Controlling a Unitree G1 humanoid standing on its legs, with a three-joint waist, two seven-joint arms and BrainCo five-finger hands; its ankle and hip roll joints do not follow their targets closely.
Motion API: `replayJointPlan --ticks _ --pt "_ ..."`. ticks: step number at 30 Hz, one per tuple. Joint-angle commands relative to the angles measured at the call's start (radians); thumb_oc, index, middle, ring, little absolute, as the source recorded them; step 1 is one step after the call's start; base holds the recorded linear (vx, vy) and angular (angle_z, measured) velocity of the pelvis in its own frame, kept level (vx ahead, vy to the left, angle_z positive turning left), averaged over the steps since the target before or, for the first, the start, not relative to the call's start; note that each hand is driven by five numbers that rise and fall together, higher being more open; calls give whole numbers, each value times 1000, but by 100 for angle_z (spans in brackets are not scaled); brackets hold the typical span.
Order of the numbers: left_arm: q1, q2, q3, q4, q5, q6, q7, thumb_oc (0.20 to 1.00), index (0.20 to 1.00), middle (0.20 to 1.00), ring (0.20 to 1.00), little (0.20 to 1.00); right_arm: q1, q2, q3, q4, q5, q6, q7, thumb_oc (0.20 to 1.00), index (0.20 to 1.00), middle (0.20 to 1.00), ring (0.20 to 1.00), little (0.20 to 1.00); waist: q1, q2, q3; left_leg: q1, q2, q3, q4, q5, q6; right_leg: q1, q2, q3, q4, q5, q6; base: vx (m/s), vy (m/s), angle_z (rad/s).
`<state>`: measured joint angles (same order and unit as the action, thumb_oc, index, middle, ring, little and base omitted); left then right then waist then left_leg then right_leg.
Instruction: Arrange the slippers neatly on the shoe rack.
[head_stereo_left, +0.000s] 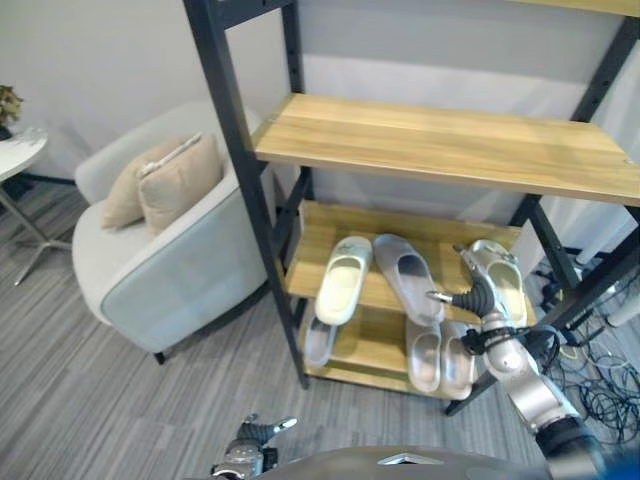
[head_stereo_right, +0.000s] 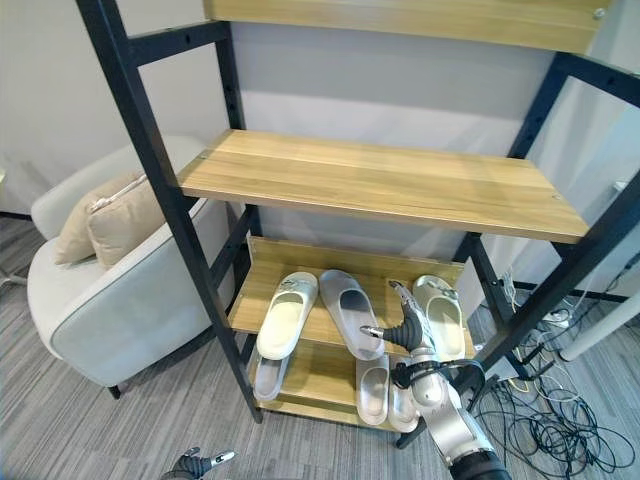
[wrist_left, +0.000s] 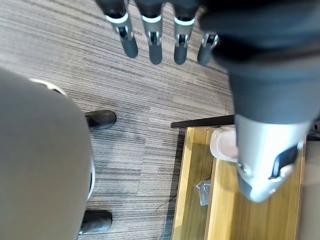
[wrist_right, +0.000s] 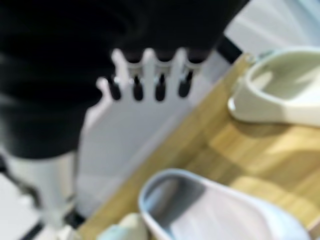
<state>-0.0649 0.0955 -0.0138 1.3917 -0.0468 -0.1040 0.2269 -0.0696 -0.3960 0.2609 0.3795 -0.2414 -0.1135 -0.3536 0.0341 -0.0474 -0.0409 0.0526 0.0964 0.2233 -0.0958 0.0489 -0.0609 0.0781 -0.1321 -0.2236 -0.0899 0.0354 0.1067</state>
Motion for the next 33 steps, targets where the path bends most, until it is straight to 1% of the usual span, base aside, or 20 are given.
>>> replayJointPlan --ticks 1,2,4,7,10,11,12,14,16,21,27,32,33 --pt "17 -14 -39 106 35 15 21 1000 1000 1000 1000 1000 -132 20 -14 8 -4 -7 -42 1000 1000 1000 1000 1000 18 -47 59 22 6 -13 9 -70 -18 11 -67 23 3 19 65 22 11 20" --pt "17 -14 -39 106 35 15 21 1000 1000 1000 1000 1000 -132 20 -14 8 -4 -7 -42 1000 1000 1000 1000 1000 18 -47 59 22 6 -13 9 -70 -18 11 -67 23 3 19 65 22 16 13" --pt "16 -8 -37 101 22 10 25 1000 1000 1000 1000 1000 -178 30 -6 69 16 20 -36 1000 1000 1000 1000 1000 27 -50 69 11 4 -19 9 -67 -18 5 -66 17 3 19 65 32 22 4" --pt "12 -2 -23 97 -6 3 5 1000 1000 1000 1000 1000 -210 31 -12 135 34 25 -56 1000 1000 1000 1000 1000 34 -53 79 -5 2 -24 9 -62 -18 -5 -67 15 3 20 66 32 20 5" --pt "3 2 -16 68 -41 -11 -26 1000 1000 1000 1000 1000 -241 23 -22 170 43 27 -86 1000 1000 1000 1000 1000 36 -53 91 -27 -1 -30 9 -57 -16 -21 -67 10 3 23 67 1 20 7" --pt "-7 6 -16 41 -61 -25 -35 1000 1000 1000 1000 1000 -267 22 -39 194 61 36 -113 1000 1000 1000 1000 1000 36 -51 100 -48 -3 -38 9 -52 -16 -35 -67 8 3 25 67 -14 13 9" --pt "-7 6 -16 41 -61 -25 -35 1000 1000 1000 1000 1000 -267 22 -40 195 61 36 -113 1000 1000 1000 1000 1000 36 -51 100 -49 -3 -39 9 -52 -16 -36 -67 8 3 25 67 -23 13 12" --pt "-21 8 -18 20 -80 -35 -32 1000 1000 1000 1000 1000 -287 21 -62 181 70 64 -143 1000 1000 1000 1000 1000 31 -47 111 -68 -6 -43 9 -46 -16 -51 -68 7 3 29 67 -40 18 13" --pt "-34 5 -19 0 -93 -39 -29 1000 1000 1000 1000 1000 -295 20 -84 179 84 74 -159 1000 1000 1000 1000 1000 30 -41 118 -80 -9 -48 9 -45 -14 -60 -68 7 3 30 66 -25 16 6" --pt "-21 8 -24 -36 -96 -56 -26 1000 1000 1000 1000 1000 -287 -18 -95 190 71 62 -162 1000 1000 1000 1000 1000 30 -26 127 -88 -14 -54 9 -44 -12 -64 -72 0 3 28 66 16 13 8" --pt "-20 4 -41 -19 -92 -59 -25 1000 1000 1000 1000 1000 -330 -14 -81 232 86 54 -158 1000 1000 1000 1000 1000 33 -18 140 -107 -20 -62 9 -38 -14 -80 -75 -4 3 31 66 4 3 1" --pt "-25 5 -53 -11 -96 -64 -21 1000 1000 1000 1000 1000 -378 -14 -60 282 103 61 -151 1000 1000 1000 1000 1000 37 -14 154 -132 -22 -68 9 -30 -16 -101 -74 -5 3 36 66 -9 2 3" --pt "-33 7 -56 -13 -105 -68 -19 1000 1000 1000 1000 1000 -418 -12 -53 306 117 63 -156 1000 1000 1000 1000 1000 40 -12 169 -153 -24 -72 9 -22 -17 -120 -74 -4 3 41 65 -41 -3 8"
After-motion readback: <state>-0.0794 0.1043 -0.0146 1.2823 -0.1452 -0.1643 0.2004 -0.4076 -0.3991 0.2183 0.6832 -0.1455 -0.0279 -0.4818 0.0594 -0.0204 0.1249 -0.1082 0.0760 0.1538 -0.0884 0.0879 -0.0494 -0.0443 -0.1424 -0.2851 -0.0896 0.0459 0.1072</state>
